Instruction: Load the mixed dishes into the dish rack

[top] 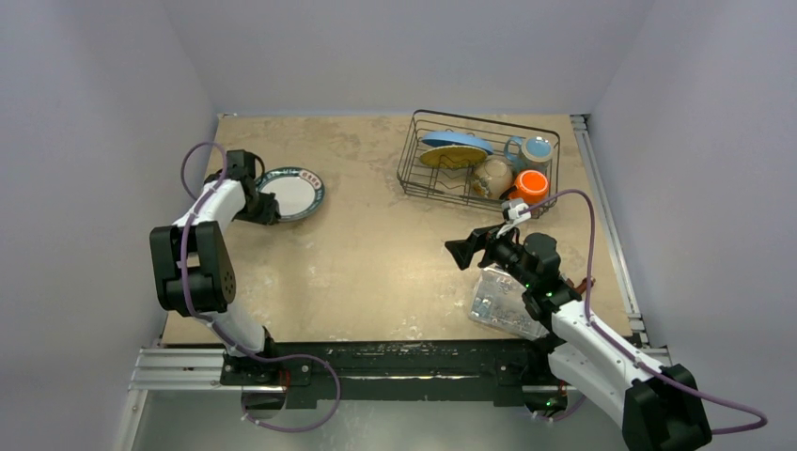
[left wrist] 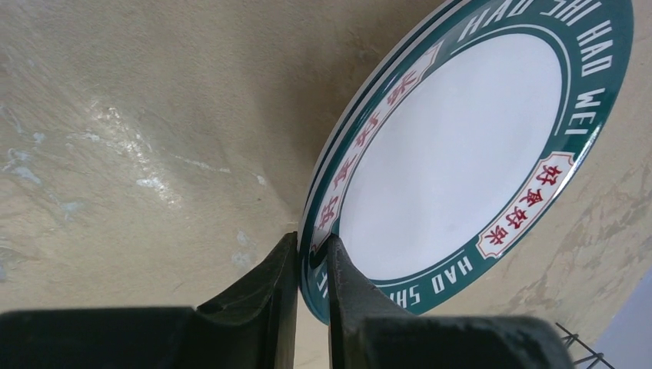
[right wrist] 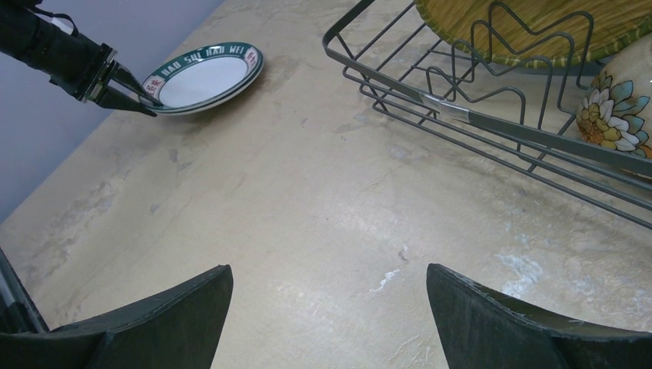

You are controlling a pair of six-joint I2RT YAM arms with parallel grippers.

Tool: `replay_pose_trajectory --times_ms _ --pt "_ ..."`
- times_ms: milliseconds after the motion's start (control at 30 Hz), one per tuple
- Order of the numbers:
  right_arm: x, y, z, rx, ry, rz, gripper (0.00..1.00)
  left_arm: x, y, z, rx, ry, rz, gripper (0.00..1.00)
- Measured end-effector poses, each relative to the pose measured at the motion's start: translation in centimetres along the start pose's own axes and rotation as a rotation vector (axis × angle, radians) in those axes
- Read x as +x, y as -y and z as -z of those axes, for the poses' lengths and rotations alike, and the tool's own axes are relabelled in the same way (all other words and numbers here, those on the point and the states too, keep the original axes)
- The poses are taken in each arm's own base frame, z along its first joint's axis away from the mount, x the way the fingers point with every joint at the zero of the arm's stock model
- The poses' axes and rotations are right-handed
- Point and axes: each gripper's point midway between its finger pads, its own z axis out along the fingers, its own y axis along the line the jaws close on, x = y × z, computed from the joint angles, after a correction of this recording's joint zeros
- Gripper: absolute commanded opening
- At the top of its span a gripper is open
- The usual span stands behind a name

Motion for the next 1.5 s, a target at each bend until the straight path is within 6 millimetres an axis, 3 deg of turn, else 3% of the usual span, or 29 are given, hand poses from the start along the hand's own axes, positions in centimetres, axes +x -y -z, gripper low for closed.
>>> replay_pose_trajectory --times_ms 133,267,367,500,667,833,1100,1300,1500 --pt "0.0 0.0 0.0 0.0 0.0 0.0 0.99 0.4 -1.2 -0.1 -0.03 -0.01 -0.011 0.14" --pt "0.0 0.0 0.0 0.0 0.0 0.0 0.99 0.7 -1.9 -0.2 -0.056 -0.025 -0.021 0.01" --pt "0.0 0.0 0.0 -0.001 0.001 0.0 0.99 0.9 -2.3 -0.1 -0.066 -0.036 -0.029 0.06" --pt "0.0 0.0 0.0 -0.001 0.001 0.0 0.99 1.1 -2.4 -0.2 -0.068 -0.045 -0.03 0.0" --pt "0.0 0.0 0.0 -0.001 0.001 0.0 0.99 1.1 -2.5 -0.1 -0.054 -0.038 -0.045 0.0" --pt "-0.1 0.0 -0.1 0.0 0.003 0.0 0.99 0.9 -2.8 1.4 0.008 -0.017 -0.089 0.0" --pt "0.2 0.4 -0.3 0.014 -0.005 -0.005 0.99 1.5 -2.2 4.0 0.295 -0.015 -0.127 0.0" --pt "0.1 0.5 -0.3 0.025 0.0 -0.005 0.99 1.5 0.7 5.2 0.509 -0.017 -0.187 0.0" --pt "0.1 0.6 -0.3 0.029 0.001 -0.006 0.99 1.8 2.7 8.3 0.705 0.007 -0.248 0.0"
